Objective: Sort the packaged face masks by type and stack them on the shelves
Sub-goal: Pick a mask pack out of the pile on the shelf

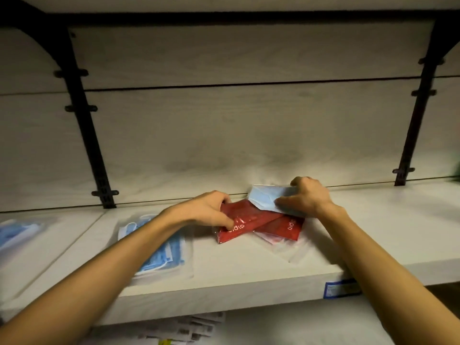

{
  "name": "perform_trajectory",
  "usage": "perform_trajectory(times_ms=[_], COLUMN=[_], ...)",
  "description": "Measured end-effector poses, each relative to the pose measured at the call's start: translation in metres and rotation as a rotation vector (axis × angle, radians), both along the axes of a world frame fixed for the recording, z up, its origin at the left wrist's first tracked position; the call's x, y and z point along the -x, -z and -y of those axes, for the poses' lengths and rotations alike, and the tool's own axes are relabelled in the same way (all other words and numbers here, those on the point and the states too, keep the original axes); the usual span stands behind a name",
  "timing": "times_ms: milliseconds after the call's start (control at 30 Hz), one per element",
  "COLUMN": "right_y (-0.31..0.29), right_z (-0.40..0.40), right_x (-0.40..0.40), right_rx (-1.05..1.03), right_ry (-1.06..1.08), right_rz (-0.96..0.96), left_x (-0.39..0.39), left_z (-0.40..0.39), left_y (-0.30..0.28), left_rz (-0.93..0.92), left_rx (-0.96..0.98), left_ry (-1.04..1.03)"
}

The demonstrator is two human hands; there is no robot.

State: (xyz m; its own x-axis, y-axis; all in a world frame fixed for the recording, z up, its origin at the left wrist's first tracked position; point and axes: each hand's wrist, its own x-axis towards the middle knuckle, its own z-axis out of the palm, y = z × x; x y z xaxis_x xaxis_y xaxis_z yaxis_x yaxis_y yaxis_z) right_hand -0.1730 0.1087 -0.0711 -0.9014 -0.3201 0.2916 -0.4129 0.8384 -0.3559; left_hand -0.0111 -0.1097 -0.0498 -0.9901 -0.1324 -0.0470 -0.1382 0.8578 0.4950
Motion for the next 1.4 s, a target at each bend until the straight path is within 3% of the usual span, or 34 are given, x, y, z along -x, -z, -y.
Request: perform_trajectory(times_ms=[100, 333, 467, 633, 700, 833, 967, 1233, 1333, 1400], right_y=[-0.006, -0.025, -0.029, -0.036, -0.037, -0.030, -0.012, -0.007, -0.015, -0.020], right_z=[-0.004, -0.011, -0.017, -0.016, -0.009, -0.011, -0.023, -0.023, -0.015, 0.001], right_x=[-0.002, -0.018, -0.033, -0.062, -0.077, -0.092, -0.110, -0.188, -0.225, -0.262], right_rx=[0.247, 0.826, 0.995, 1.230, 1.192, 0.850, 0.626, 0.725, 0.932, 1.100], right_ry=[-0.012, -0.033, -0.098, -0.191, -0.197, -0.074, 0.061, 0.162, 0.009, -0.170], right_rz=[0.000, -0.083, -0.121, -0.034, -0.039, -0.071, -0.024, -0.447, -0.397, -0.254], left_x=[-0.007, -0.036, -0.071, -0.120, -0.137, -0.167, -0.193, -0.233, -0.252, -0.272], left_z=[-0.004, -0.024, -0.015, 0.013, 0.023, 0.029, 0.028, 0.022, 0.022, 0.025], left_y=[-0.005, -0.014, -0.015, -0.007, -0.005, -0.001, 0.002, 0.012, 0.017, 0.019], left_rz=[-0.057, -0.334, -0.479, -0.531, -0.533, -0.504, -0.459, -0.436, -0.467, -0.495], left_rx=[-0.044, -0.449, -0.634, -0.814, -0.917, -1.076, -1.063, -1.090, -1.069, -1.036], left_ry=[-0.095, -0.312, -0.383, -0.422, -0.436, -0.450, -0.461, -0.328, -0.279, -0.267])
